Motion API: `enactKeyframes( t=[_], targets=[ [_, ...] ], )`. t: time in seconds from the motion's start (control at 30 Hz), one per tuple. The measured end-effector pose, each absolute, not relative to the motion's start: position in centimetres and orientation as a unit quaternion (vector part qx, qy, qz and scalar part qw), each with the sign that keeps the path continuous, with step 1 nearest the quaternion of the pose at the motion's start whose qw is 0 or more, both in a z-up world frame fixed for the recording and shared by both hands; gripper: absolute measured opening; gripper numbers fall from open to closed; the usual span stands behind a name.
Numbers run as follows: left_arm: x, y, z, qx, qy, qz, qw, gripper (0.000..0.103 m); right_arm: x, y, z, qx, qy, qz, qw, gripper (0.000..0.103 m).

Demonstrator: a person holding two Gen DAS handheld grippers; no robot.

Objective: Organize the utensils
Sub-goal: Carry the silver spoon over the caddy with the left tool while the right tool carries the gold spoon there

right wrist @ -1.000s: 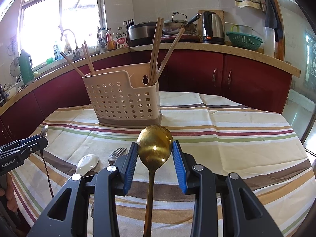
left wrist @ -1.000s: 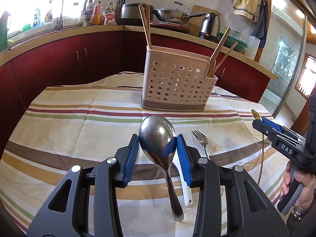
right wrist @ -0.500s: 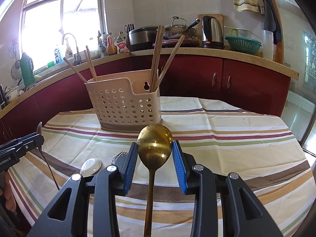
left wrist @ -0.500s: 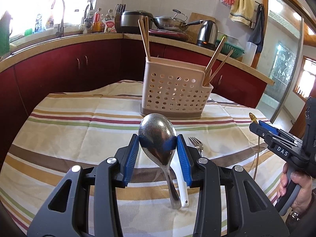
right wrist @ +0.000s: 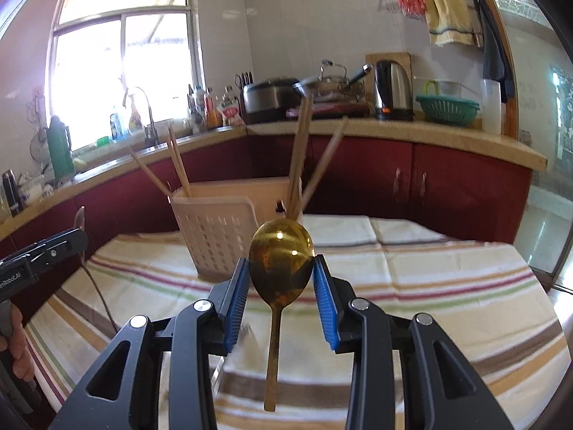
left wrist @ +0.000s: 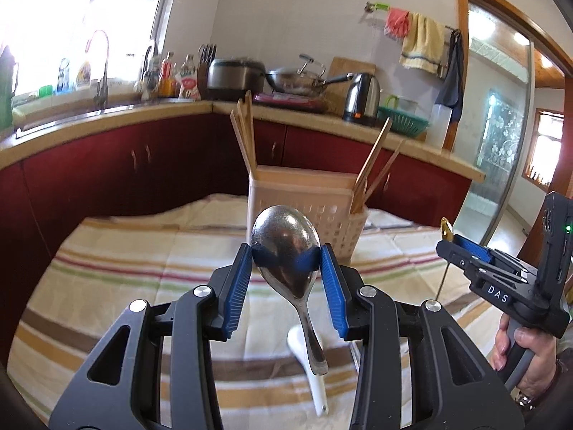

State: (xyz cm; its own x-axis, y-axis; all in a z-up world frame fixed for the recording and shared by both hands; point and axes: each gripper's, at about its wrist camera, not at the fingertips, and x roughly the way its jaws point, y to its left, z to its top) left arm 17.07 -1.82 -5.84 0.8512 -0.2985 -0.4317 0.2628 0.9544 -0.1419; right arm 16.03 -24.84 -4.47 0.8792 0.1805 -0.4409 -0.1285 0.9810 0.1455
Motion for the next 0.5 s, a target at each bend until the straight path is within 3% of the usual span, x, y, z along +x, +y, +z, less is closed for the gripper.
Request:
enactKeyframes(
  t=[0.5],
  targets=[
    [23.6, -3.9, 2.8, 0.007, 0.113, -0.151, 0.982, 0.038, 22.6, -24.7, 3.4, 0.042, 0.118, 0.099, 0.987, 0.037]
  ],
)
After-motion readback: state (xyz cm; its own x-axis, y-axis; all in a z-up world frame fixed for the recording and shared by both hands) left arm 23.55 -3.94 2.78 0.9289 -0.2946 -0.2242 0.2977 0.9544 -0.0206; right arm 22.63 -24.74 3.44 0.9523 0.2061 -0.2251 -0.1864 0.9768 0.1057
